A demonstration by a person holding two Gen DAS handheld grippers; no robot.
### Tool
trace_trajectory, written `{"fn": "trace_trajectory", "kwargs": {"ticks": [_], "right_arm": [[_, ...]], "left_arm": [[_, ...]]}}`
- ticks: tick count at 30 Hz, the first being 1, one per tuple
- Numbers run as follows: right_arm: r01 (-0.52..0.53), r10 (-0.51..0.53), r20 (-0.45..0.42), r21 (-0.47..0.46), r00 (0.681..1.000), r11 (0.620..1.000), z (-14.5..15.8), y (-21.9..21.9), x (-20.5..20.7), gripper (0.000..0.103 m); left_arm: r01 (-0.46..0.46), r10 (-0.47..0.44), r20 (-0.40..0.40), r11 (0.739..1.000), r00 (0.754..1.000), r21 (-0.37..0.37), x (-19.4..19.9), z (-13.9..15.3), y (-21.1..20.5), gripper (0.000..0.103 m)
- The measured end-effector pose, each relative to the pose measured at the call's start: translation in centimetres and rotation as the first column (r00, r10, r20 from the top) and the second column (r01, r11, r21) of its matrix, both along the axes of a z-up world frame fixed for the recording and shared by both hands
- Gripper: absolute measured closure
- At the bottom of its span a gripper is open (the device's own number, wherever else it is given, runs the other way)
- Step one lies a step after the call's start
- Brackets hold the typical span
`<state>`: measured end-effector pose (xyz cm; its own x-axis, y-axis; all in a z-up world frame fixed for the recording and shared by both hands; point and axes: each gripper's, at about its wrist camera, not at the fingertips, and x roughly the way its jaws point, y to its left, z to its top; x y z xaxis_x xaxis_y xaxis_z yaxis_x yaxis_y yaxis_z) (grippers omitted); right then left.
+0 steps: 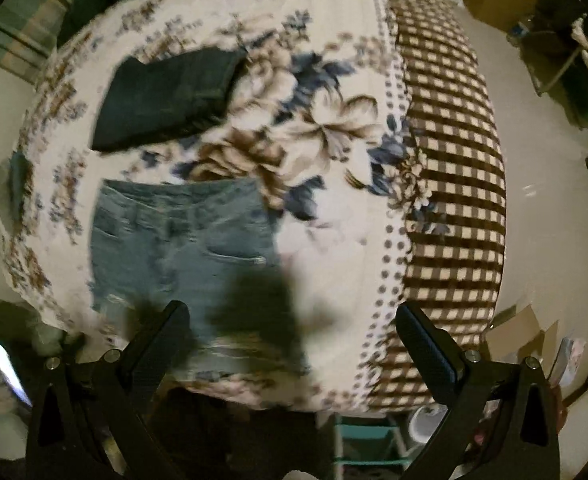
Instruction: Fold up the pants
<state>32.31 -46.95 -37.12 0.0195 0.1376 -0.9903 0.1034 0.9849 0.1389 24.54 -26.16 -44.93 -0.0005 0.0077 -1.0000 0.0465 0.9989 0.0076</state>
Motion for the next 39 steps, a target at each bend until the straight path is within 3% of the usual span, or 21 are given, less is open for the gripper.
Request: {"fn": "trace_trajectory", "kwargs": {"ticks": [4, 8, 9, 10, 11, 12, 13, 15, 16, 23, 26, 27, 28, 31, 33, 39], "right_arm": [[-0.024, 0.022, -0.045, -0.029, 0.999, 0.999, -4.1, -1.8, 0.8, 0.0], [-0.07, 0.067, -0.094, -0.032, 0.993, 0.997, -7.1, -2.4, 0.6, 0.0], [-0.085, 0.082, -0.102, -0.032, 0.991, 0.996, -7.5, -2.2, 0.7, 0.0], [-0.102, 0.099, -0.107, -0.025, 0.989, 0.994, -8.1, -1.9, 1.1, 0.0], [-0.123, 0.121, -0.111, -0.009, 0.986, 0.992, -8.6, -1.3, 1.5, 0.0], [-0.146, 0.146, -0.115, 0.012, 0.983, 0.989, -9.3, -0.7, 2.0, 0.0], [-0.16, 0.162, -0.115, 0.024, 0.98, 0.987, -9.7, -0.1, 2.4, 0.0], [-0.19, 0.196, -0.111, 0.058, 0.974, 0.98, -10.9, 1.4, 3.5, 0.0], [-0.2, 0.208, -0.115, 0.076, 0.971, 0.977, -11.6, 2.2, 4.2, 0.0], [-0.129, 0.17, -0.167, 0.233, 0.971, 0.964, -17.8, 6.1, 8.9, 0.002], [-0.099, 0.151, -0.195, 0.253, 0.969, 0.962, -19.5, 6.9, 9.5, 0.037], [-0.101, 0.152, -0.19, 0.257, 0.97, 0.961, -19.7, 7.2, 9.5, 0.057], [-0.103, 0.153, -0.183, 0.26, 0.971, 0.96, -19.6, 7.5, 9.4, 0.069], [-0.127, 0.16, -0.146, 0.213, 0.976, 0.969, -18.4, 8.7, 9.1, 0.081], [-0.153, 0.176, -0.119, 0.182, 0.977, 0.971, -16.7, 9.7, 8.7, 0.082], [-0.165, 0.178, -0.071, 0.154, 0.981, 0.974, -9.9, 12.6, 8.3, 0.084]], "left_arm": [[0.066, -0.068, -0.073, 0.997, 0.995, -0.027, -2.2, -5.7, -6.6, 0.0], [0.126, -0.123, -0.096, 0.992, 0.988, 0.029, -3.0, -9.6, -10.6, 0.001], [0.128, -0.123, -0.092, 0.991, 0.988, 0.042, -3.1, -10.1, -10.9, 0.005], [0.122, -0.116, -0.086, 0.991, 0.989, 0.062, -3.0, -10.6, -10.8, 0.018], [0.105, -0.099, -0.088, 0.992, 0.991, 0.07, -2.9, -11.0, -10.4, 0.041], [0.081, -0.075, -0.09, 0.995, 0.993, 0.065, -2.8, -11.3, -9.8, 0.055], [0.048, -0.046, -0.09, 0.998, 0.995, 0.026, -2.7, -11.4, -9.0, 0.064], [-0.019, 0.015, -0.062, 0.998, 0.998, -0.063, -2.5, -10.9, -7.2, 0.071], [-0.032, 0.028, -0.049, 0.995, 0.998, -0.09, -2.4, -10.5, -6.7, 0.085], [-0.069, 0.069, -0.005, 0.981, 0.998, -0.182, -1.8, -6.9, -3.0, 0.096], [-0.067, 0.072, 0.023, 0.979, 0.997, -0.191, -1.3, -5.3, -1.1, 0.097], [-0.066, 0.074, 0.032, 0.979, 0.997, -0.193, -1.3, -5.1, -0.4, 0.097], [-0.069, 0.078, 0.041, 0.978, 0.996, -0.198, -1.0, -4.3, 0.6, 0.097], [-0.093, 0.108, 0.058, 0.97, 0.992, -0.226, -1.6, -2.9, 3.4, 0.097], [-0.104, 0.128, 0.085, 0.964, 0.988, -0.246, -1.4, -0.7, 5.9, 0.097], [-0.163, 0.211, 0.147, 0.945, 0.966, -0.284, -5.2, 1.5, 12.0, 0.097]]}}
